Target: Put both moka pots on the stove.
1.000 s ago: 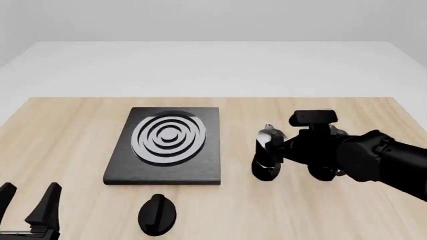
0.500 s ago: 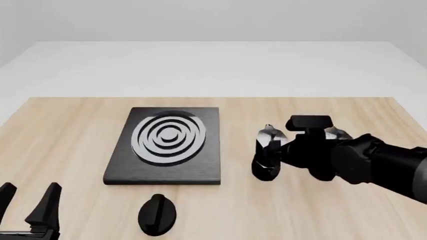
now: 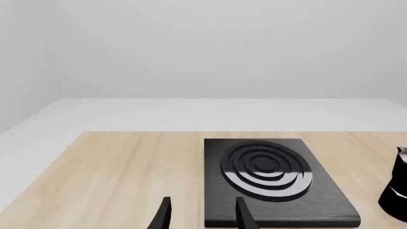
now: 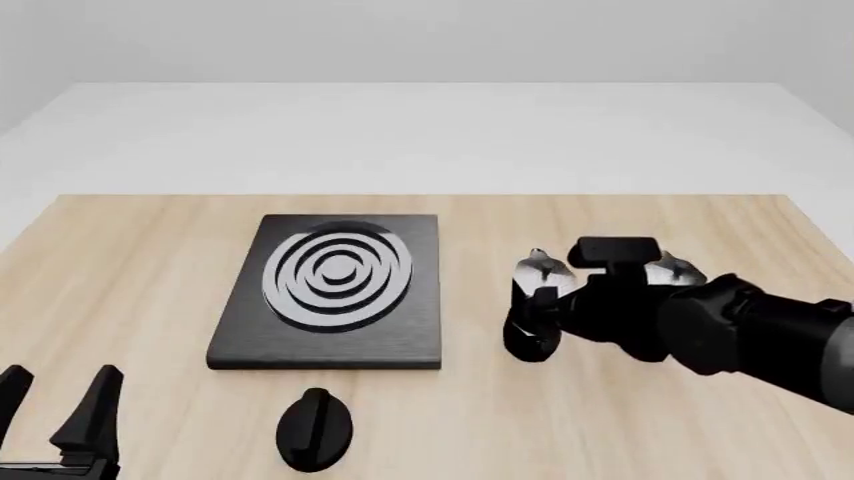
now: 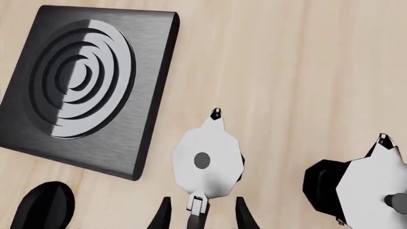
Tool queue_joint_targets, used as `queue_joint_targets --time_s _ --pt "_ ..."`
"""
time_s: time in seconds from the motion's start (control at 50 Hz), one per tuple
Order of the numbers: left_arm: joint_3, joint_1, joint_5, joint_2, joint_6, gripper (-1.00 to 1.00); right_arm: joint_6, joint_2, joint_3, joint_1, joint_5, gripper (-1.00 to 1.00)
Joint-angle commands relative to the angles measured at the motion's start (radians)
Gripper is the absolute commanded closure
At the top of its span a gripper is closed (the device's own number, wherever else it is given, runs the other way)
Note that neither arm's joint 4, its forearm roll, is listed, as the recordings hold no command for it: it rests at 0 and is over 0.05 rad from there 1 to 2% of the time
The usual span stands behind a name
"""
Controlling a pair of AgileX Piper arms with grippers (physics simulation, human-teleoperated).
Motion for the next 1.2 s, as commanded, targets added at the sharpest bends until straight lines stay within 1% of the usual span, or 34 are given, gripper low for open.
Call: queue_joint_targets --time_s 0.02,0.38,0.4,0.42,0.44,0.46,0.5,0.56,0.6,0.62,0.66,0.8,0.88,0.9,0.92,1.02,1.06,1.1,1.14,1.16,1.2 --pt "0.000 0.000 0.000 0.000 0.000 -1.00 0.001 0.007 0.004 0.002 -0.009 -1.00" --pt "0.000 0.000 0.000 0.000 0.000 -1.00 0.017 0.021 0.011 0.022 -0.020 -1.00" --pt "0.000 0.000 0.000 0.000 0.000 -1.00 0.015 0.024 0.011 0.012 -0.022 -1.00" --pt "0.000 0.000 0.000 0.000 0.000 -1.00 0.001 0.022 0.010 -0.002 -0.023 1.00" --pt "0.000 0.000 0.000 0.000 0.000 -1.00 0.001 0.022 0.010 -0.002 -0.023 1.00" --pt "0.000 0.000 0.000 0.000 0.000 -1.00 -0.038 0.006 0.011 -0.023 -0.024 1.00" --pt "0.000 0.000 0.000 0.000 0.000 -1.00 -0.063 -0.008 0.008 -0.022 -0.022 1.00" --pt "0.000 0.000 0.000 0.000 0.000 -1.00 -0.084 -0.017 0.010 -0.028 -0.024 1.00" --pt "0.000 0.000 0.000 0.000 0.000 -1.00 -0.085 -0.018 0.011 -0.028 -0.026 1.00" --pt "0.000 0.000 0.000 0.000 0.000 -1.00 -0.107 -0.024 0.011 -0.038 -0.030 1.00" --pt "0.000 0.000 0.000 0.000 0.000 -1.00 -0.113 -0.028 0.011 -0.039 -0.032 1.00" --pt "0.000 0.000 0.000 0.000 0.000 -1.00 -0.204 -0.099 0.023 -0.038 -0.066 1.00" --pt "0.000 0.000 0.000 0.000 0.000 -1.00 -0.240 -0.137 0.027 -0.036 -0.086 1.00" --pt "0.000 0.000 0.000 0.000 0.000 -1.00 -0.247 -0.149 0.029 -0.036 -0.092 1.00" --pt "0.000 0.000 0.000 0.000 0.000 -1.00 -0.240 -0.152 0.028 -0.029 -0.092 1.00" --pt "0.000 0.000 0.000 0.000 0.000 -1.00 -0.264 -0.193 0.029 0.005 -0.115 1.00" --pt "0.000 0.000 0.000 0.000 0.000 -1.00 -0.263 -0.195 0.021 0.006 -0.114 1.00" --pt "0.000 0.000 0.000 0.000 0.000 -1.00 -0.274 -0.209 0.015 0.011 -0.122 1.00" --pt "0.000 0.000 0.000 0.000 0.000 -1.00 -0.271 -0.205 0.011 0.012 -0.122 1.00" --pt "0.000 0.000 0.000 0.000 0.000 -1.00 -0.278 -0.215 0.009 0.014 -0.134 1.00" --pt "0.000 0.000 0.000 0.000 0.000 -1.00 -0.273 -0.220 0.007 0.022 -0.150 1.00"
